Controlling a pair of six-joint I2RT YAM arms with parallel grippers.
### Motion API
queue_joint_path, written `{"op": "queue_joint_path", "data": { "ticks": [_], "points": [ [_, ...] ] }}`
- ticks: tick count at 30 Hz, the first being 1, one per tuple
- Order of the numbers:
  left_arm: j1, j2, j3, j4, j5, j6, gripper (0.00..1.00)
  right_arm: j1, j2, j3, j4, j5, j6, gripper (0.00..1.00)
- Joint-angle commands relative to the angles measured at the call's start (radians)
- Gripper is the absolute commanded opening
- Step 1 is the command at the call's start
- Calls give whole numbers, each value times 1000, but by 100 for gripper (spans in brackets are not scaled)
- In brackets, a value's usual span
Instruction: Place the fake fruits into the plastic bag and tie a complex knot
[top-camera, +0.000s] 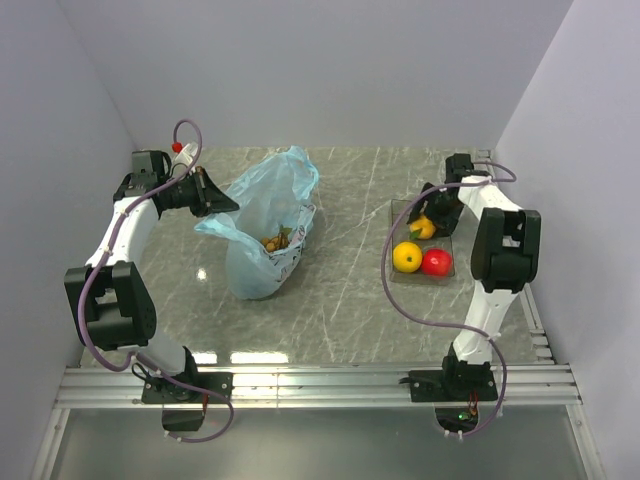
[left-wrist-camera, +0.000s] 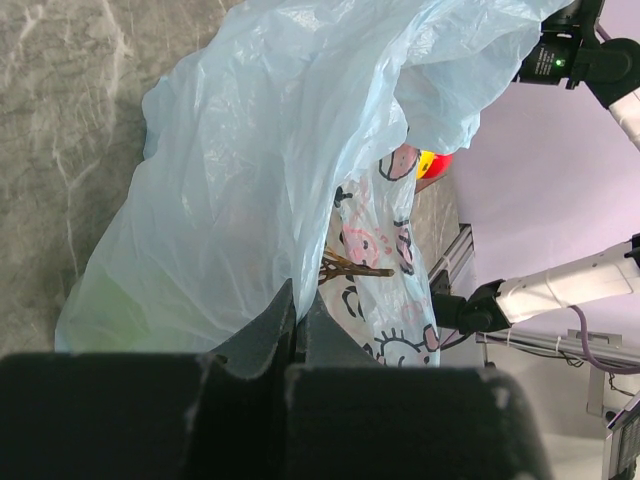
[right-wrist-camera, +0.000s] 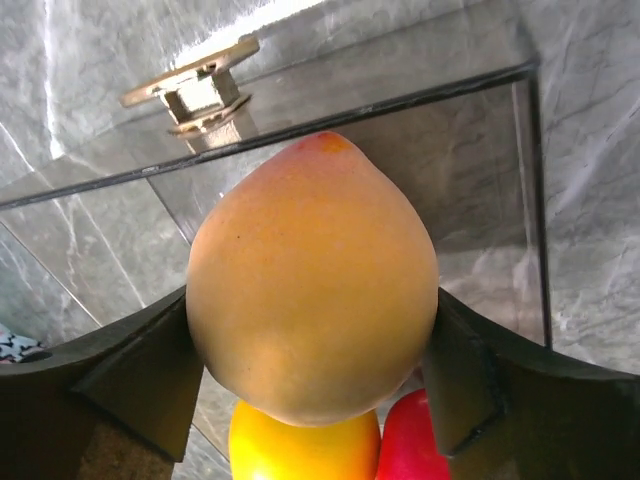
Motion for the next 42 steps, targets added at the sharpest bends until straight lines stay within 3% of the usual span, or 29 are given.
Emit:
{"op": "queue_joint_path", "data": {
  "ticks": [1, 7, 12, 17, 22, 23, 25, 27, 35, 39, 42],
  "points": [
    [1, -26, 20, 17, 6, 14, 1, 1, -64, -13, 29, -33, -41, 70],
    [1, -31, 18, 22, 12, 4, 1, 49, -281, 36, 63, -236, -124, 59],
    [-1, -35, 9, 48, 16, -24, 1, 286, -358, 222, 61, -345, -218, 59],
    [1, -26, 12, 53, 16, -30, 1, 546, -353, 328, 157, -244, -268, 59],
    [-1, -26, 10, 71, 13, -50, 1, 746, -177, 470, 155, -126, -281, 61],
    [-1, -28, 13, 69, 12, -49, 1, 770, -119, 519, 149, -103, -293, 63],
    [1, -29, 20, 59, 12, -41, 1, 825, -68, 573, 122, 3, -310, 78],
    [1, -29, 24, 40, 9, -27, 1, 847, -22, 601, 97, 54, -325, 97],
    [-1, -31, 20, 31, 3, -12, 2, 844, -176, 529, 71, 45, -368, 100],
    [1, -26, 27, 31, 3, -9, 2, 753, -302, 474, -12, -125, -426, 100],
    [-2, -15, 27, 42, 6, -16, 2, 634, -430, 316, -46, -260, -530, 100]
  ]
}}
